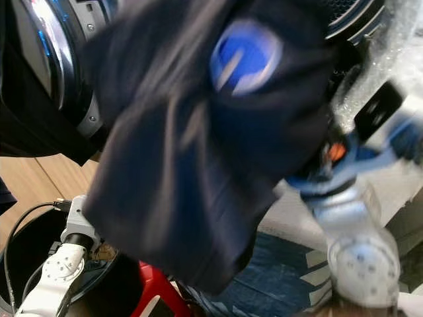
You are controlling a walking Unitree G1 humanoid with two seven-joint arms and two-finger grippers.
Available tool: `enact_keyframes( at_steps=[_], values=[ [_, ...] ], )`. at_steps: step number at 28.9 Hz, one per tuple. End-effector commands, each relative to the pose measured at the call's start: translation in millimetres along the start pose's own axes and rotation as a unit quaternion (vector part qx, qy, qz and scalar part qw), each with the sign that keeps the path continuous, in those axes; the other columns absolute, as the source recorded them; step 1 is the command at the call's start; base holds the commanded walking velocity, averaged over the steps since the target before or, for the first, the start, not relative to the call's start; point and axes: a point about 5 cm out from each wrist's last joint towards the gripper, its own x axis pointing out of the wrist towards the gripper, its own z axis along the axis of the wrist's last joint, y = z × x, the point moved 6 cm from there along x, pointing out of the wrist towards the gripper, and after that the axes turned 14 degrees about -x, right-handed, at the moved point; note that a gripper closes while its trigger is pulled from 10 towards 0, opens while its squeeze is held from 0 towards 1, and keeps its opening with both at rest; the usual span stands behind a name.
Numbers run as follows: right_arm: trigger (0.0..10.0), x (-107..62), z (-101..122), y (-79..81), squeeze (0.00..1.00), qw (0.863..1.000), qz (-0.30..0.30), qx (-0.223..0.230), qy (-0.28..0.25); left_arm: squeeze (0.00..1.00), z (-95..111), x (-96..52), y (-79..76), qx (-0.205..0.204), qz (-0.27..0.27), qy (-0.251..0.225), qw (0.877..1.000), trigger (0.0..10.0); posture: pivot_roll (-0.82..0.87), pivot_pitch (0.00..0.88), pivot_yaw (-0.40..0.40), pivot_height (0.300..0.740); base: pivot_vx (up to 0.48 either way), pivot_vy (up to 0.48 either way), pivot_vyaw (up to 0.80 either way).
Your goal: Clothes washing
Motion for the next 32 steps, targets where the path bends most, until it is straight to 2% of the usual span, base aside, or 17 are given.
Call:
enact_keyframes(
  at_steps=[1, 6, 8, 9, 10, 11, 12, 13, 15, 17, 24, 26, 27, 28, 29, 30, 32],
  values=[
    [0.0, 8.1, 2.8, -5.3, 0.00, 1.000, 0.015, -0.019, 0.004, 0.00, -0.3, 3.1, 0.1, 0.008, 0.000, -0.002, 1.000, 10.0, -0.03, 0.000, 0.072, 0.740, 0.000, 0.000, 0.00],
    [0.0, 40.2, -5.1, -32.1, 0.00, 0.997, 0.044, -0.045, 0.041, 0.00, 10.1, 8.1, -6.0, 0.022, -0.022, -0.019, 0.999, 10.0, 0.00, 0.000, 0.070, 0.740, 0.000, 0.000, 0.00],
    [0.0, 53.5, -16.6, -43.1, 0.00, 0.990, 0.062, -0.097, 0.086, 0.00, 11.5, 7.3, -6.6, 0.017, -0.034, -0.023, 0.999, 10.0, 0.01, 0.000, 0.066, 0.740, 0.000, 0.000, 0.00],
    [0.0, 65.2, -11.9, -51.3, 0.00, 0.990, 0.061, -0.096, 0.078, 0.00, 12.4, 8.4, -6.1, 0.019, -0.035, -0.021, 0.999, 10.0, 0.00, 0.000, 0.068, 0.740, 0.000, 0.000, 0.00],
    [0.0, 76.4, -5.2, -64.7, 0.00, 0.989, 0.058, -0.111, 0.076, 0.00, 12.8, 8.6, -7.5, 0.020, -0.036, -0.021, 0.999, 10.0, 0.00, 0.000, 0.068, 0.740, 0.000, 0.000, 0.00],
    [0.0, 85.0, -2.8, -87.7, 0.00, 0.988, 0.034, -0.122, 0.090, 0.00, 8.8, 7.3, -10.1, 0.020, -0.037, -0.017, 0.999, 10.0, 0.00, 0.000, 0.066, 0.740, 0.000, 0.000, 0.00],
    [0.0, 87.7, -5.0, -100.2, 0.00, 0.985, 0.017, -0.132, 0.109, 0.00, 6.6, 6.5, -12.1, 0.016, -0.039, -0.014, 0.999, 10.0, -0.01, 0.000, 0.066, 0.740, 0.000, 0.000, 0.00],
    [0.0, 91.1, -9.8, -121.2, 0.00, 0.977, -0.018, -0.154, 0.144, 0.00, 5.0, 5.5, -15.4, 0.017, -0.045, -0.012, 0.999, 10.0, -0.01, 0.000, 0.056, 0.740, 0.000, 0.000, 0.00],
    [0.0, 91.9, -12.8, -139.6, 0.00, 0.967, -0.061, -0.173, 0.175, 0.00, 4.2, 4.8, -16.7, 0.014, -0.045, -0.011, 0.999, 10.0, -0.01, 0.000, 0.052, 0.740, 0.000, 0.000, 0.00],
    [0.0, 85.9, -19.5, -161.4, 0.00, 0.946, -0.119, -0.201, 0.225, 0.00, 3.6, 2.8, -17.0, 0.015, -0.043, -0.010, 0.999, 10.0, 0.00, 0.000, 0.042, 0.740, 0.000, 0.000, 0.00],
    [0.0, 67.2, -11.0, -200.1, 0.00, 0.899, -0.275, -0.218, 0.263, 0.00, 2.7, -1.8, -14.7, 0.011, -0.037, -0.008, 0.999, 10.0, 0.02, 0.000, 0.028, 0.740, 0.000, 0.000, 0.00],
    [0.0, 65.8, -8.4, -203.0, 0.00, 0.895, -0.290, -0.216, 0.262, 0.00, 2.6, -2.1, -14.4, 0.010, -0.036, -0.008, 0.999, 10.0, 0.02, 0.000, 0.029, 0.740, 0.000, 0.000, 0.00],
    [0.0, 57.6, -1.3, -213.3, 0.00, 0.873, -0.343, -0.220, 0.268, 0.00, 2.3, -2.5, -14.7, 0.010, -0.036, -0.007, 0.999, 10.0, 0.01, 0.000, 0.029, 0.740, 0.000, 0.000, 0.00],
    [0.0, 57.6, -1.3, -213.3, 0.00, 0.873, -0.343, -0.220, 0.268, 0.00, 2.3, -2.5, -14.7, 0.010, -0.036, -0.007, 0.999, 10.0, 0.01, 0.000, 0.029, 0.740, 0.000, 0.000, 0.00],
    [0.0, 55.0, 3.2, -217.2, 0.00, 0.862, -0.364, -0.227, 0.270, 0.00, 2.1, -2.7, -14.9, 0.011, -0.037, -0.007, 0.999, 10.0, 0.01, 0.000, 0.029, 0.740, 0.000, 0.000, 0.00],
    [0.0, 55.0, 3.2, -217.2, 0.00, 0.862, -0.364, -0.227, 0.270, 0.00, 2.1, -2.7, -14.9, 0.011, -0.037, -0.007, 0.999, 10.0, 0.01, 0.000, 0.029, 0.740, 0.000, 0.000, 0.00],
    [0.0, 67.6, 2.3, -212.0, 0.00, 0.845, -0.328, -0.282, 0.314, 0.00, 3.3, -3.6, -16.1, 0.016, -0.039, -0.008, 0.999, 10.0, 0.01, 0.000, 0.023, 0.740, 0.000, 0.000, 0.00]
  ],
)
